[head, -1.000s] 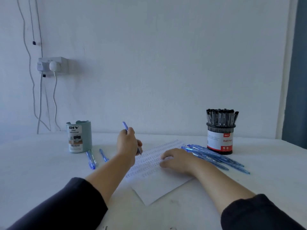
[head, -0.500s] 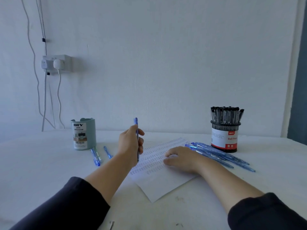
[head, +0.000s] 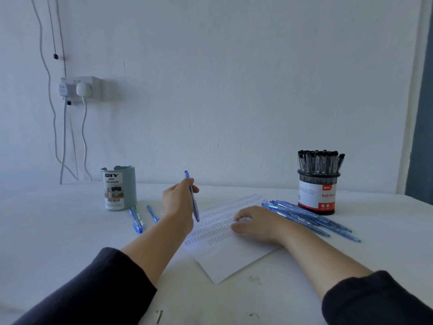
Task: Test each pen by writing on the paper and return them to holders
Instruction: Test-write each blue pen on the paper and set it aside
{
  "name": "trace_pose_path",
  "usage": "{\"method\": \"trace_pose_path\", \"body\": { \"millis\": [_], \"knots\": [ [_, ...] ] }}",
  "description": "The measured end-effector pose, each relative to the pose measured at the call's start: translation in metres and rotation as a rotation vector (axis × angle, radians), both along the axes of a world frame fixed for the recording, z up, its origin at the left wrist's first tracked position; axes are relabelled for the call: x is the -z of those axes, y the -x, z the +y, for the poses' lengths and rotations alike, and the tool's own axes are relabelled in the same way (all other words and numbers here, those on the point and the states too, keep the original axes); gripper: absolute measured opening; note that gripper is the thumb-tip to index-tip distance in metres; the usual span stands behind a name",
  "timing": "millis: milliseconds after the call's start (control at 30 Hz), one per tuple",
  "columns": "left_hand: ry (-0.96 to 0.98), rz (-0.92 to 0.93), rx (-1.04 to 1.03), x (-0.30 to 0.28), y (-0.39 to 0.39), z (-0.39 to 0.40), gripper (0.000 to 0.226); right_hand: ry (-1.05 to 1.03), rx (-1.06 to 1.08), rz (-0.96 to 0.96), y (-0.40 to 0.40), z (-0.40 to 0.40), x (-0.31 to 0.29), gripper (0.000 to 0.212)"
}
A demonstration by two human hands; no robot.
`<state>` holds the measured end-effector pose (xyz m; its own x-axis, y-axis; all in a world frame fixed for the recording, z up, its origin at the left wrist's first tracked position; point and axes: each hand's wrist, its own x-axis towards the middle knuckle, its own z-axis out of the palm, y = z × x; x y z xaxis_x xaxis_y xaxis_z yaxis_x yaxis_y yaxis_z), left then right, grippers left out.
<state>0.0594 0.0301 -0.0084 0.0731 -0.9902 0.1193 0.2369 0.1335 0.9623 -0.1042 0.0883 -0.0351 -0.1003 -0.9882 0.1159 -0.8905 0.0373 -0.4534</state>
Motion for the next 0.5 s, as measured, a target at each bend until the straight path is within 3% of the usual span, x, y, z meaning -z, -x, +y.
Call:
{"method": "trace_pose_path", "body": {
  "millis": [133, 200, 300, 500],
  "knots": [
    [0.022, -0.063, 0.029, 0.001, 0.001, -0.001, 0.020, -0.004, 0.009, -0.014, -0.001, 0.002, -0.002, 0.024],
    [0.066, -0.093, 0.067, 0.001, 0.003, 0.002, 0.004, 0.020, 0.022, -0.044, -0.003, 0.006, -0.003, 0.025],
    [0.110, -0.136, 0.136, 0.002, 0.006, 0.006, 0.034, 0.131, 0.046, -0.130, -0.006, 0.011, -0.008, 0.040],
    [0.124, -0.099, 0.196, 0.002, 0.012, 0.013, 0.041, 0.350, -0.036, -0.220, -0.018, 0.013, -0.014, 0.018]
  ]
}}
